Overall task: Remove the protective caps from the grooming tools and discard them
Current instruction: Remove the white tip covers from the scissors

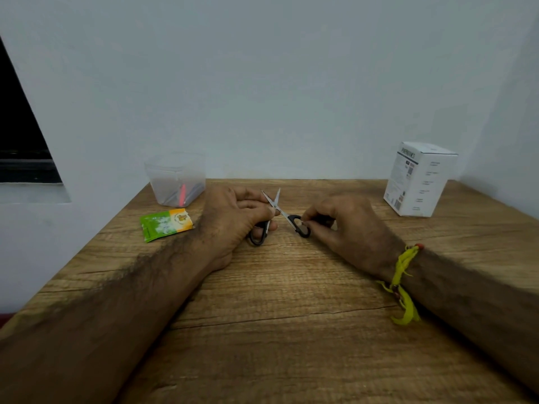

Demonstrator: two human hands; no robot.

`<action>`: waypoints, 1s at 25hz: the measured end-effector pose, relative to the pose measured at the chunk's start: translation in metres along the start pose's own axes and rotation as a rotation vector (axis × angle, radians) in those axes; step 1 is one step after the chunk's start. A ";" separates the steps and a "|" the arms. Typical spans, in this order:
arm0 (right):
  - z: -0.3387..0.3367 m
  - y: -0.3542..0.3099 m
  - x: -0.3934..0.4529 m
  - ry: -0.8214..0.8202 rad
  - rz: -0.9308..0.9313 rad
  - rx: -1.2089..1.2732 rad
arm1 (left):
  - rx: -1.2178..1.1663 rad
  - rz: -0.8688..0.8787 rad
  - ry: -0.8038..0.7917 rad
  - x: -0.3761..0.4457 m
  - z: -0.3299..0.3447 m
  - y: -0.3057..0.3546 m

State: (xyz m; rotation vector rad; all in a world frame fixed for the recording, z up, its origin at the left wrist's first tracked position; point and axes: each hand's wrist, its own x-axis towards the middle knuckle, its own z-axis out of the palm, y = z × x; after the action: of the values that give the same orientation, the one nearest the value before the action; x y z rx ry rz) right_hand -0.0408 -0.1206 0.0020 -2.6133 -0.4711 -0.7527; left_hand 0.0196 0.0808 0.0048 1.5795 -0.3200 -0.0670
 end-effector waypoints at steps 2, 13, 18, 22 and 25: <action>0.003 -0.003 0.002 0.023 0.004 0.000 | -0.004 0.000 -0.003 -0.001 -0.002 0.000; 0.007 -0.021 -0.001 0.050 0.140 -0.136 | 0.011 0.032 0.002 -0.003 0.002 0.002; 0.010 -0.024 0.009 0.013 0.353 0.070 | -0.002 0.036 0.009 -0.003 0.000 0.002; -0.004 -0.021 0.001 -0.122 0.234 -0.064 | 0.019 0.044 0.006 -0.005 0.004 0.003; -0.007 -0.022 0.001 -0.179 0.068 -0.243 | 0.001 0.028 0.013 -0.003 0.002 0.002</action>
State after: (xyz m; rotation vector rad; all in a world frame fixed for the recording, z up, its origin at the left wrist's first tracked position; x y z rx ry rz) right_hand -0.0520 -0.1040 0.0142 -2.9237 -0.3577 -0.5891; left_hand 0.0155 0.0792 0.0065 1.5753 -0.3325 -0.0349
